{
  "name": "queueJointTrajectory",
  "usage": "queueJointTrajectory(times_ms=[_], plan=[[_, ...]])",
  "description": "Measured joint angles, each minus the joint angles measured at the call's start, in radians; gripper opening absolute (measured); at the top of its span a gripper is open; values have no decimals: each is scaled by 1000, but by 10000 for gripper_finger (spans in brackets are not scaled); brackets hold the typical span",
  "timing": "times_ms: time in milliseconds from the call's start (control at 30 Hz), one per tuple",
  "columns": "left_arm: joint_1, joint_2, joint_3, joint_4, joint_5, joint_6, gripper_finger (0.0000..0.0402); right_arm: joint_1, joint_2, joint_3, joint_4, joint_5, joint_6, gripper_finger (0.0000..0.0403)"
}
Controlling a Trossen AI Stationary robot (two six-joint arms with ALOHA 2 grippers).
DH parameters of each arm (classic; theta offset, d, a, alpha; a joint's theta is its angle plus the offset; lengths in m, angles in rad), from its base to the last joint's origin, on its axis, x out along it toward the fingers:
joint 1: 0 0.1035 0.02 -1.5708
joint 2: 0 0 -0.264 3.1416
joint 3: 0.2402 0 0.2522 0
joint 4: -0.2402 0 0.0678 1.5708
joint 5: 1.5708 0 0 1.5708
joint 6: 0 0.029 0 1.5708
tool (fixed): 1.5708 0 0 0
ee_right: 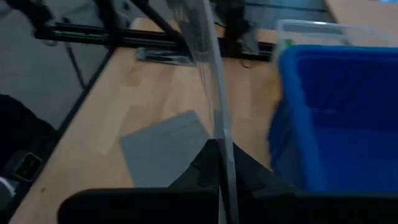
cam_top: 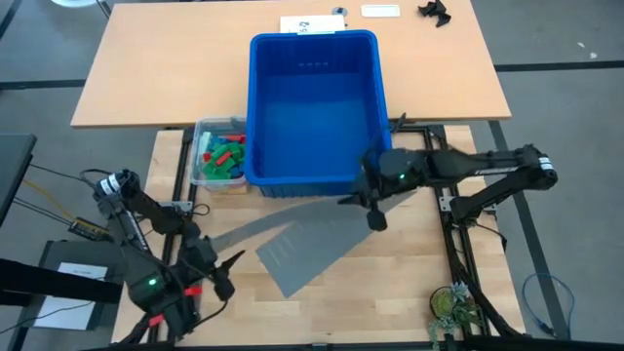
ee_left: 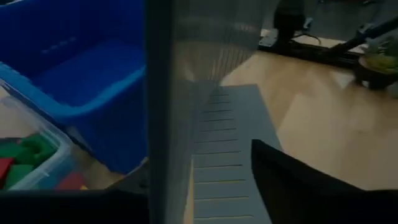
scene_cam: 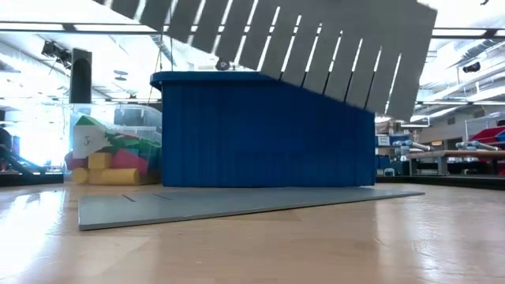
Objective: Sort blocks
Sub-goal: Assemble the blue bin using bin divider
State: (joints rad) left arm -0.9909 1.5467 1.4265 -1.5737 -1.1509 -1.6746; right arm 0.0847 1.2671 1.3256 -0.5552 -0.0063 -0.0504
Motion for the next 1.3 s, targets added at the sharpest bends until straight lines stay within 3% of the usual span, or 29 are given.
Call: queueJointTrajectory(times_ms=[300, 567, 800, 967, 1133, 1300], plan=[[85, 1, -3, 3, 13, 100, 218, 46, -3, 253, -256, 175, -50, 2], [218, 1, -3, 3, -8, 218, 218, 20, -5, 436, -287, 344, -60, 1], [346, 1, -3, 3, -49, 232, 218, -55, -4, 476, -265, 473, -61, 1], [420, 1, 2, 4, -72, 315, 218, -145, -3, 476, -244, 485, -58, 1], [501, 1, 52, 57, -50, 545, 218, -228, -3, 476, -250, 473, -104, 1], [630, 1, 127, 243, 186, 1033, 218, -301, -3, 476, -241, 440, -148, 2]])
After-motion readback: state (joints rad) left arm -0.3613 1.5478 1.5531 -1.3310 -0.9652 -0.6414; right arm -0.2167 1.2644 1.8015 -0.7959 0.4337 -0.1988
